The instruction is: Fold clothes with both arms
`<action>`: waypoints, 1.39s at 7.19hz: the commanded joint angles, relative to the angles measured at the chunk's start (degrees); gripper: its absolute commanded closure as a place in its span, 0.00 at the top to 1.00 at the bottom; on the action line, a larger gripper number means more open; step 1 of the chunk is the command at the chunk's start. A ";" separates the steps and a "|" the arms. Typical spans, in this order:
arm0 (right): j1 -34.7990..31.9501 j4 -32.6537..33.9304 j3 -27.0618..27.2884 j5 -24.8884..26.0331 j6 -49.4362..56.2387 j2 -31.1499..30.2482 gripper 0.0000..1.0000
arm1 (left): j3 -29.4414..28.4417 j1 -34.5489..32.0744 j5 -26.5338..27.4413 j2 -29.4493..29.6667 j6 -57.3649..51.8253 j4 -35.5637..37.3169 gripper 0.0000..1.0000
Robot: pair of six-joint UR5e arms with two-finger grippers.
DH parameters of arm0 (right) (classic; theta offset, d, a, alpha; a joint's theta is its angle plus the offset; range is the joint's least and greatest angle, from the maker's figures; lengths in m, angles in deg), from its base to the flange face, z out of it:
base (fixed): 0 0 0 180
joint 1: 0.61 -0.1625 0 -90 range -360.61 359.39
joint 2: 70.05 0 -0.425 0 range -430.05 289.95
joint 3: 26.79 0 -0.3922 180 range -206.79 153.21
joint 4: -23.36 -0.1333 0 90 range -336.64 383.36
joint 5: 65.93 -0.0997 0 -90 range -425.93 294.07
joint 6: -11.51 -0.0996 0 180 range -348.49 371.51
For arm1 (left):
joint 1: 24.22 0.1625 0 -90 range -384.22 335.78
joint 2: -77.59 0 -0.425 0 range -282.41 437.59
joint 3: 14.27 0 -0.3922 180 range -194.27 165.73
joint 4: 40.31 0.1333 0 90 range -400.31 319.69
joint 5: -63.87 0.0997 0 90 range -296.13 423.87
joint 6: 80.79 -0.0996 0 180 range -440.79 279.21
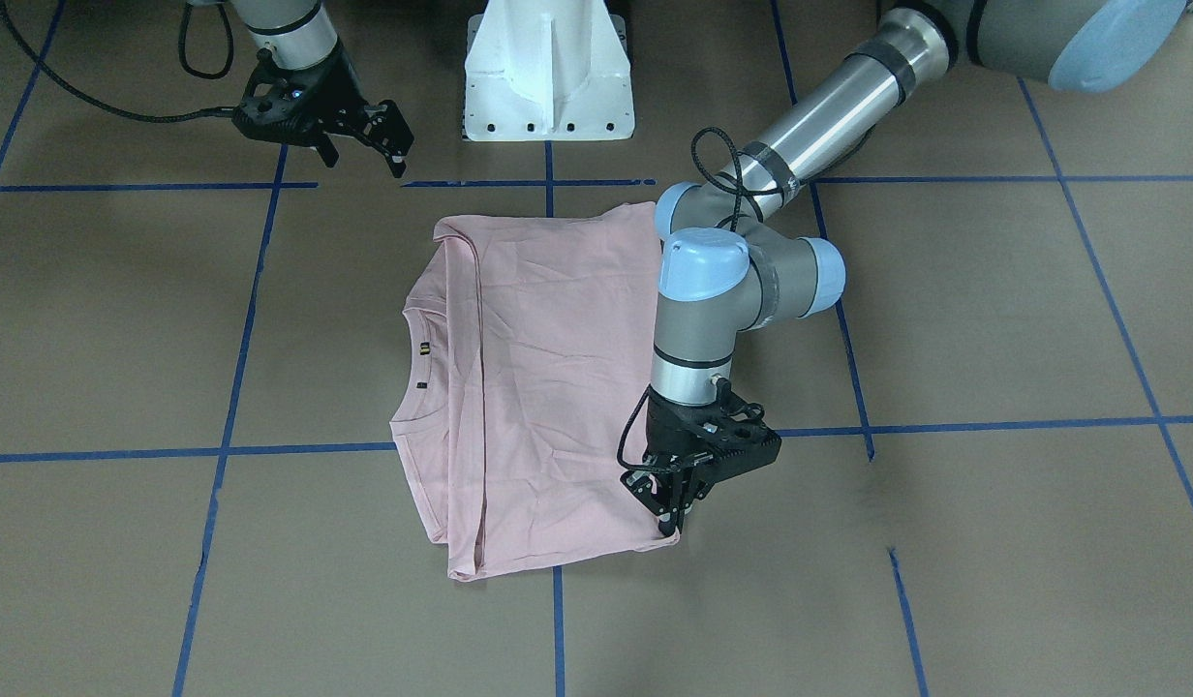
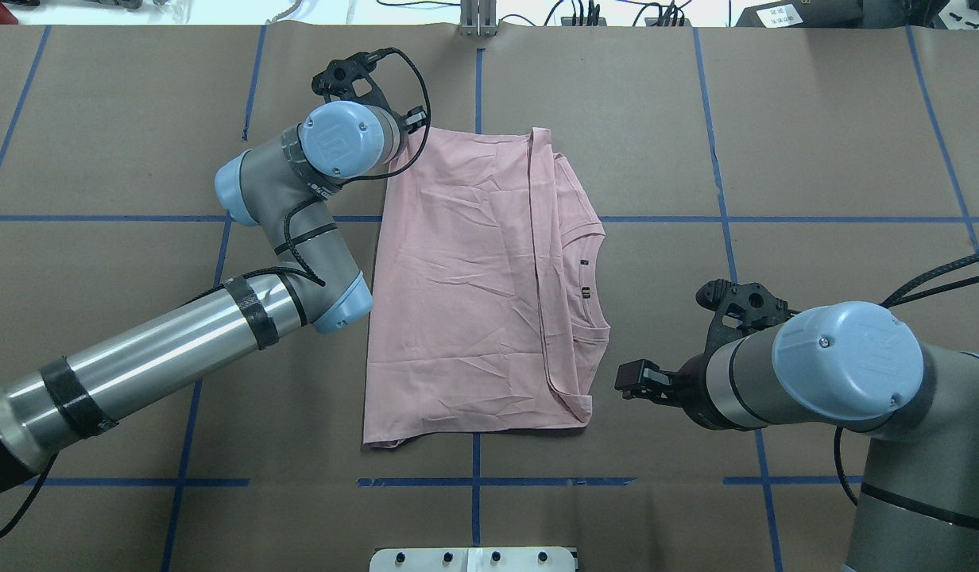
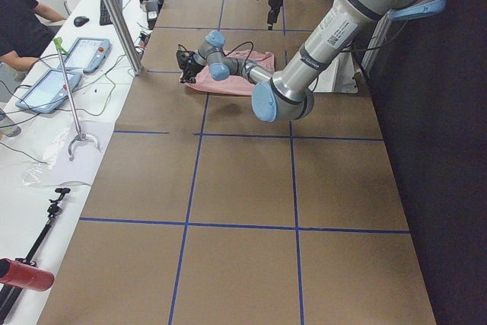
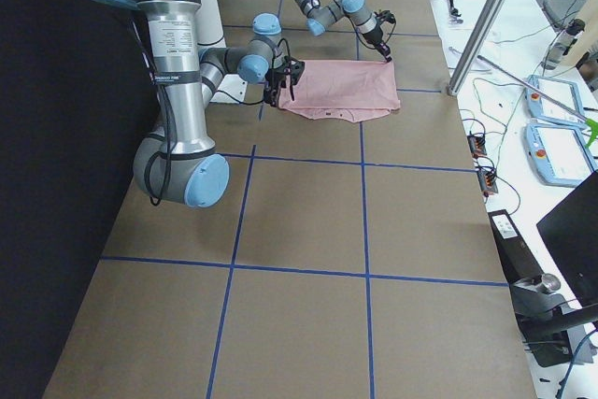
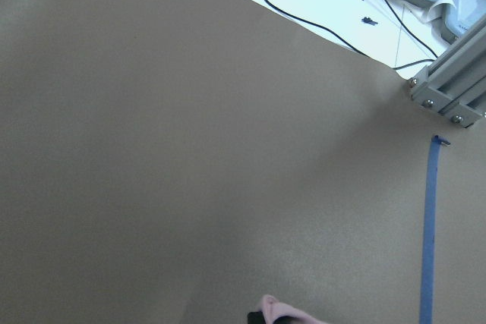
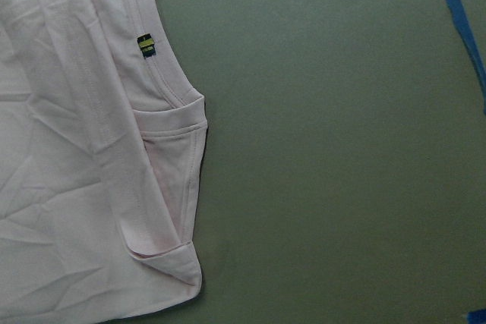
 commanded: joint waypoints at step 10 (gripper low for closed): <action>-0.87 0.00 -1.32 0.27 -0.03 2.46 1.00 | 45.91 19.97 -15.82 -24.02 32.98 32.86 1.00</action>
